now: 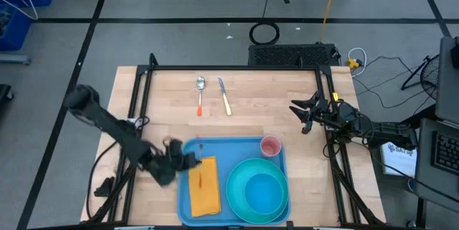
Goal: Set up tray
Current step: Put the fork on the blue serving tray, then put the spoon on the blue serving tray
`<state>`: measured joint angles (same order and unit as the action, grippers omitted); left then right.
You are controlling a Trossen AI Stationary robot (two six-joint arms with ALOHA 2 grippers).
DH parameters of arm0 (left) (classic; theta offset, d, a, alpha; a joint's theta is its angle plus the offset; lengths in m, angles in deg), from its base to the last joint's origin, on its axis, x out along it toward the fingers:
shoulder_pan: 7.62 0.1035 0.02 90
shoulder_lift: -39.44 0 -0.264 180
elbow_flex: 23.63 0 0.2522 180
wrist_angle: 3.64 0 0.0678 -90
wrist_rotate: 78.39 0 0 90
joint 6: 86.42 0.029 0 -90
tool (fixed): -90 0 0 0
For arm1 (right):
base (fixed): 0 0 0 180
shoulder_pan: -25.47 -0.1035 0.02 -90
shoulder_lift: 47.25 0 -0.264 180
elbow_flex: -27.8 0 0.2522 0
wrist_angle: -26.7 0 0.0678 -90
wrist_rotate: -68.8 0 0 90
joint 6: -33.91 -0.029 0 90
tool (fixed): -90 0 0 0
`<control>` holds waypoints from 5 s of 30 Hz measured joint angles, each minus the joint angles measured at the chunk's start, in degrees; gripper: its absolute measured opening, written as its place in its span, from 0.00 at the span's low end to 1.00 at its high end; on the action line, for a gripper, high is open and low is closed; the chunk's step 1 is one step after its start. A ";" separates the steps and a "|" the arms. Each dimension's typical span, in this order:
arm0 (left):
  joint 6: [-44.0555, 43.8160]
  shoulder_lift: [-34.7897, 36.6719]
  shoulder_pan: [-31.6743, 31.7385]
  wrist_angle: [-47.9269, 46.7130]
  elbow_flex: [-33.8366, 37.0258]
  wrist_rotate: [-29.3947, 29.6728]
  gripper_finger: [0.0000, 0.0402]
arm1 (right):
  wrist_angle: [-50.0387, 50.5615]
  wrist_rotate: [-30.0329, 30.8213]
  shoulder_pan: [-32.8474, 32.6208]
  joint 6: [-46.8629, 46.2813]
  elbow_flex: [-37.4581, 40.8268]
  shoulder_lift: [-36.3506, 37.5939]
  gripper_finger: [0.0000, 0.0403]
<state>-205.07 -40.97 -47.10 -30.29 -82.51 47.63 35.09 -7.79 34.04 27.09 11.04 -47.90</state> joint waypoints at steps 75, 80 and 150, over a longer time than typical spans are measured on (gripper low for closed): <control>-13.38 -27.24 -6.47 -31.87 -25.64 -6.17 0.32 | 0.01 0.00 0.00 -0.01 -0.01 -0.02 0.31; -6.88 -19.70 -5.11 -42.39 -25.64 6.79 0.32 | 0.01 0.00 0.00 -0.01 0.01 -0.02 0.31; 70.29 -23.69 73.26 -21.47 -17.36 -30.65 0.33 | 0.01 0.00 0.00 -0.01 0.01 -0.02 0.31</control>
<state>-134.78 -64.67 26.16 -51.76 -99.86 16.98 35.09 -7.79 34.04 27.08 11.05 -47.92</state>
